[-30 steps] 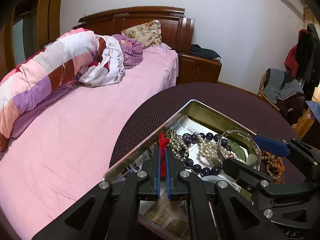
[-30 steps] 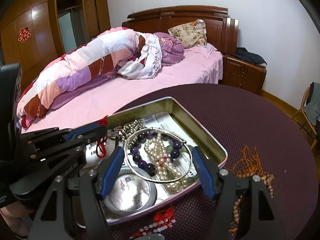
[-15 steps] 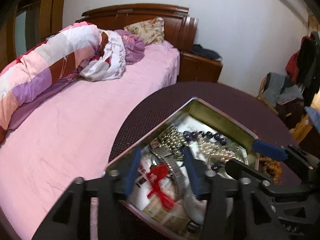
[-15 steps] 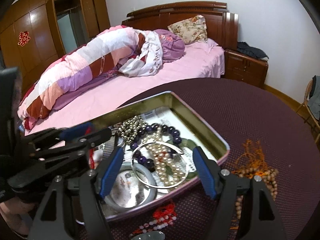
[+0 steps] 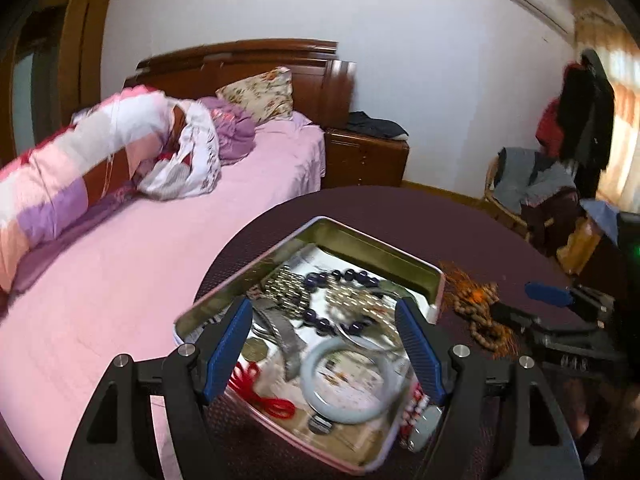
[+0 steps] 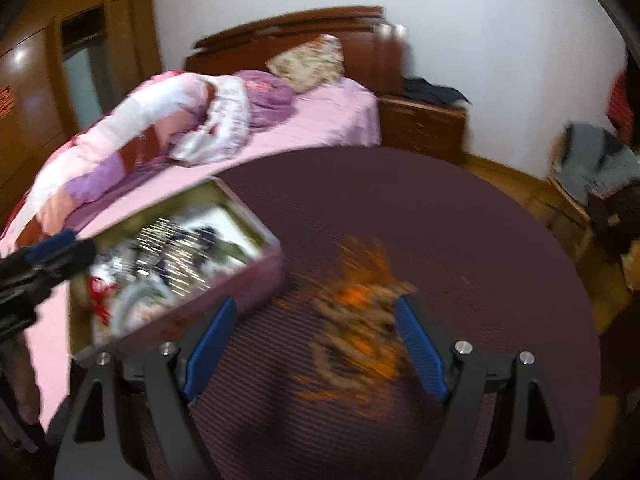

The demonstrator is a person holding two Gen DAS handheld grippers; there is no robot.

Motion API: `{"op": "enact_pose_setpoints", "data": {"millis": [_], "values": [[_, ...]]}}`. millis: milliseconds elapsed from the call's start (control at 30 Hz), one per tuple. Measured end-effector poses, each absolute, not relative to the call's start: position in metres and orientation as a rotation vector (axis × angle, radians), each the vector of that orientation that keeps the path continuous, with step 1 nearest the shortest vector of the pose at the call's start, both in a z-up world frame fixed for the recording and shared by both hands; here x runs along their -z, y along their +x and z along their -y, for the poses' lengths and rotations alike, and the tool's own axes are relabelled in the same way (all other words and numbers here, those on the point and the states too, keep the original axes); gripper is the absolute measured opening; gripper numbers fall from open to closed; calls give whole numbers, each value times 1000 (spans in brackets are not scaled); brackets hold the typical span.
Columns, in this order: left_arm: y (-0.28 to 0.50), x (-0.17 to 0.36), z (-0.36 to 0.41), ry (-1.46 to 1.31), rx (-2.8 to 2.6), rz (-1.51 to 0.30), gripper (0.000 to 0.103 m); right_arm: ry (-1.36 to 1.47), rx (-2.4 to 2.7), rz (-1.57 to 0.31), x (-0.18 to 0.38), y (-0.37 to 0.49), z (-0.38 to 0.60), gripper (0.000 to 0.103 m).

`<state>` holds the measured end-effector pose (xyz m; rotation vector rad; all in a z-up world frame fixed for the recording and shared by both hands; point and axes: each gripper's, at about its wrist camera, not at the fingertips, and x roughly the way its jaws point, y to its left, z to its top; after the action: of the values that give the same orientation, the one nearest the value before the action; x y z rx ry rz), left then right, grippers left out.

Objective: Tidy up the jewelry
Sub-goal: 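Grasp the brown wooden bead mala with the right tool while the left tool grasps the red-beaded jade pendant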

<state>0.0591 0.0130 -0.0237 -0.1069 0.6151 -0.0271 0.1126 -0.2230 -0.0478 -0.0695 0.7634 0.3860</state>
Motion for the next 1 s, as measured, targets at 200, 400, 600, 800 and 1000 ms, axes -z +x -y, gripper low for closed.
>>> {"op": "enact_pose_setpoints", "data": {"millis": [200, 400, 600, 800, 1000], "values": [[55, 30, 8, -75, 45, -633, 74, -10, -315, -826, 64, 123, 250, 84], [66, 38, 8, -85, -12, -673, 74, -44, -336, -839, 68, 129, 235, 84], [79, 44, -2, -124, -43, -705, 74, -76, -346, -908, 84, 145, 224, 56], [65, 39, 9, -97, 0, -677, 74, -55, -341, -912, 76, 124, 244, 32], [48, 37, 32, -54, 52, -669, 74, 16, -299, -888, 75, 94, 281, 32]]}}
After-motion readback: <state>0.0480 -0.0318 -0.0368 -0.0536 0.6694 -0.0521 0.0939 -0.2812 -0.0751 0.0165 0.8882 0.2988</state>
